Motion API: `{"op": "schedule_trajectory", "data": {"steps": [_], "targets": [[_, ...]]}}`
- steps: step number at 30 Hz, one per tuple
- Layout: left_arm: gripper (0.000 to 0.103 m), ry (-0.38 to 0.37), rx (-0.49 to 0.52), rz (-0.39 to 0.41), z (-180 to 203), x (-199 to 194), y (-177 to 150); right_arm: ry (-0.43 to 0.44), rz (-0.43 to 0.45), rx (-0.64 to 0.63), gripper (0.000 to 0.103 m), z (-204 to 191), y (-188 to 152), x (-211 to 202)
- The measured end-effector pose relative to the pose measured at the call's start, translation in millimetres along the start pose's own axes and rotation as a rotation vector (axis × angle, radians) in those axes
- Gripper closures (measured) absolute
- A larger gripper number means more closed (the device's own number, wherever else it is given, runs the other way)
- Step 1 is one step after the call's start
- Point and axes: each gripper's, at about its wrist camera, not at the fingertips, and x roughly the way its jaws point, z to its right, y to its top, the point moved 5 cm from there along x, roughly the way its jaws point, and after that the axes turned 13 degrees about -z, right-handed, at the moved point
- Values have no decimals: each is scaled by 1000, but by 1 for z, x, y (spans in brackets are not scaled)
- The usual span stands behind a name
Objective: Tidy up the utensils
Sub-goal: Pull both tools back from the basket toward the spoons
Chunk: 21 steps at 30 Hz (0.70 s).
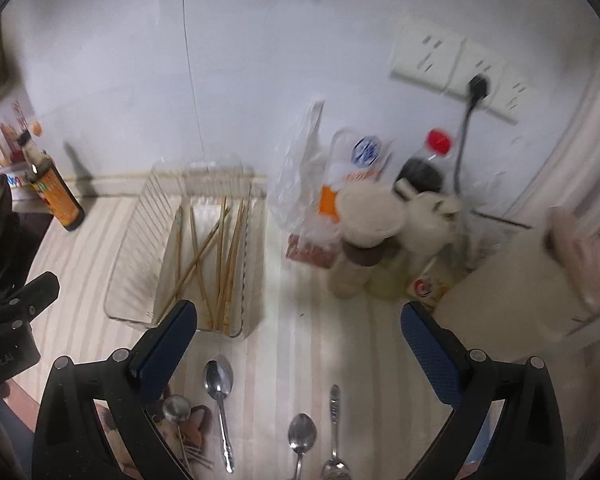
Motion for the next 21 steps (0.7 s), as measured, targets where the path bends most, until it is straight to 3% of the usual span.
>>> {"op": "schedule_trajectory", "data": {"steps": [10,14,18,21], "targets": [[0,-35,-15,82,-7,-66,-36,59,86,56,0,19,-36,-74],[0,-37,-22,58,-7,-67,-51,123,45,95,0,25,-49,-76],[0,-44,-12,-9,-3,-43,-68,177,-53,131,1,31,-68,-48],[0,-43,-1,-101,2,-5,-84,205,-157,164,27,36,-89,-13]]}}
